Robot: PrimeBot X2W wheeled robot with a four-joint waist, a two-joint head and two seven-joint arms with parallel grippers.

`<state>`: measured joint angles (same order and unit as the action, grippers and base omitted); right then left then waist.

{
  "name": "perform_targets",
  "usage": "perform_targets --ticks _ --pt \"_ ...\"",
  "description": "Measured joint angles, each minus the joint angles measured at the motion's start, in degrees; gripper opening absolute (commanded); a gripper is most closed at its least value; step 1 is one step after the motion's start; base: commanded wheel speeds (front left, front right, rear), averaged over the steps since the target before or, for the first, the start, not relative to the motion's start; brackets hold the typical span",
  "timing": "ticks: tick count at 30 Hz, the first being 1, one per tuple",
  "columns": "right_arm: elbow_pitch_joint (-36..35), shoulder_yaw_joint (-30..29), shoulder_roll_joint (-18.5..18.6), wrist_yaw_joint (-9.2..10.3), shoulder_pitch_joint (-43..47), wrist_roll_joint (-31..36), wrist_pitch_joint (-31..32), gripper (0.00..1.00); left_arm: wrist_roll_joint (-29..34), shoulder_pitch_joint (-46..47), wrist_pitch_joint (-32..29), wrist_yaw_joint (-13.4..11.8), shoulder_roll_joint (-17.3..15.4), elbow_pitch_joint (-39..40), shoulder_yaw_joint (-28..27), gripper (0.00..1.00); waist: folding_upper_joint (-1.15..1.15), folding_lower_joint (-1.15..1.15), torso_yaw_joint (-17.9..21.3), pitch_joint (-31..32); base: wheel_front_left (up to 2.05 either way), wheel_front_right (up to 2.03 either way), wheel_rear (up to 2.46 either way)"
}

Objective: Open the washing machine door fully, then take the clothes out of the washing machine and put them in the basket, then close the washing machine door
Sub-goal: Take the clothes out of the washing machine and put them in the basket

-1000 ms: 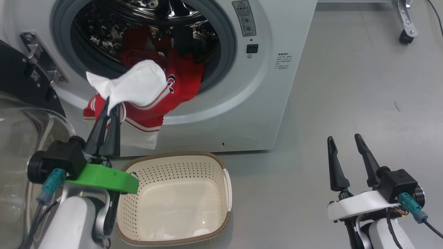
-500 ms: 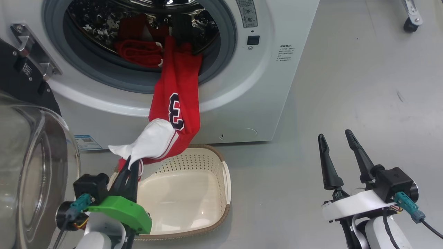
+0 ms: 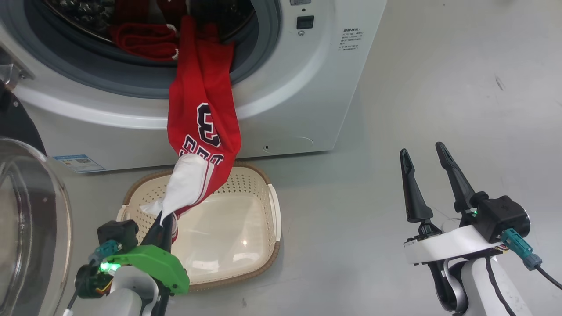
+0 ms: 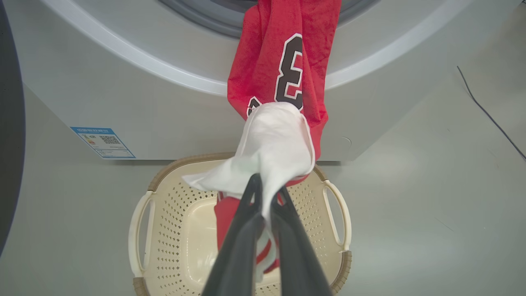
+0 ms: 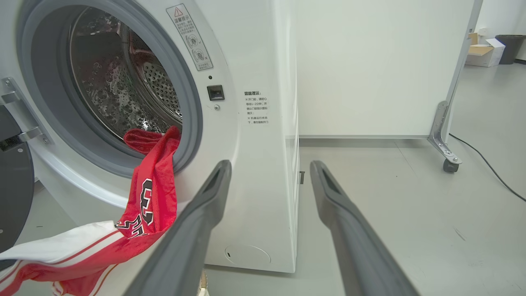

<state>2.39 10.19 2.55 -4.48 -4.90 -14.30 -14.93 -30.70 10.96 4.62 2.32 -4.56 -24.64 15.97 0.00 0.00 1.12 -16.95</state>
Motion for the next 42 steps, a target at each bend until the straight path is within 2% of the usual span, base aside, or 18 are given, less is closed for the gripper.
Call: perform_targets --ticks 15,24,26,28,30,31,32,34,36,38,39,42 --pt "-2.26 2.65 0.04 -0.1 -5.5 -0.74 0.0 1.0 -1.1 10.92 0.49 1.03 0.21 -12.51 -2.5 0.0 0.0 0.0 3.7 -8.84 0.0 0.0 0.0" --pt "-3.23 3.23 0.09 0.09 -8.61 -1.18 0.0 1.0 -2.12 17.17 0.32 2.08 -1.49 -17.98 -3.39 0.02 0.0 0.0 6.15 -15.01 0.0 0.0 0.0" --pt "-3.23 3.41 0.08 0.09 -9.08 -1.35 0.0 1.0 -2.3 17.62 0.35 2.1 -1.77 -18.52 -3.74 0.07 0.0 0.0 6.42 -15.61 0.0 0.0 0.0" --pt "-3.25 3.44 0.08 0.19 -10.07 -1.38 0.0 1.0 -2.91 18.74 0.91 2.35 -2.14 -20.31 -4.64 0.19 0.0 0.0 7.31 -17.22 0.0 0.0 0.0" --pt "-3.25 3.34 0.08 0.54 -10.29 -1.4 0.0 1.0 -3.03 19.51 1.01 2.53 -2.16 -21.54 -4.71 0.41 0.0 0.0 7.93 -18.1 0.0 0.0 0.0" --pt "-3.24 3.22 0.08 0.55 -10.37 -1.41 0.0 1.0 -3.04 19.87 1.15 2.53 -2.13 -22.07 -4.76 0.48 0.0 0.0 8.22 -18.48 0.0 0.0 0.0" --pt "-3.23 3.11 0.08 0.6 -10.44 -1.41 0.0 1.0 -3.09 20.24 1.54 2.55 -2.12 -22.71 -4.8 0.66 0.0 0.0 8.51 -18.83 0.0 0.0 0.0" --pt "-3.22 2.83 0.09 0.65 -10.56 -1.41 0.0 1.0 -3.1 20.84 1.6 2.6 -2.0 -23.92 -4.86 0.83 0.0 0.01 9.0 -19.35 0.0 0.0 0.0" --pt "-3.18 2.79 0.09 0.67 -10.61 -1.41 0.0 1.0 -3.52 21.31 2.01 2.79 -1.8 -25.1 -5.03 0.8 0.0 0.0 9.32 -19.72 0.0 0.0 0.0" --pt "-3.12 2.79 0.09 0.68 -10.83 -1.46 0.0 1.0 -3.59 21.61 2.18 2.98 -1.74 -26.11 -5.15 0.88 0.0 0.0 9.49 -19.94 0.0 0.0 0.0" --pt "-3.1 2.81 0.09 0.68 -10.99 -1.66 0.0 1.0 -3.59 21.82 2.49 3.0 -1.74 -26.65 -5.23 1.0 0.0 0.01 9.52 -20.01 0.0 0.0 0.0" --pt "-2.92 2.85 0.08 0.69 -11.12 -1.97 0.0 1.0 -3.6 22.65 3.1 3.01 -1.74 -27.91 -5.56 1.0 0.0 0.0 9.47 -20.06 0.0 0.0 0.0"
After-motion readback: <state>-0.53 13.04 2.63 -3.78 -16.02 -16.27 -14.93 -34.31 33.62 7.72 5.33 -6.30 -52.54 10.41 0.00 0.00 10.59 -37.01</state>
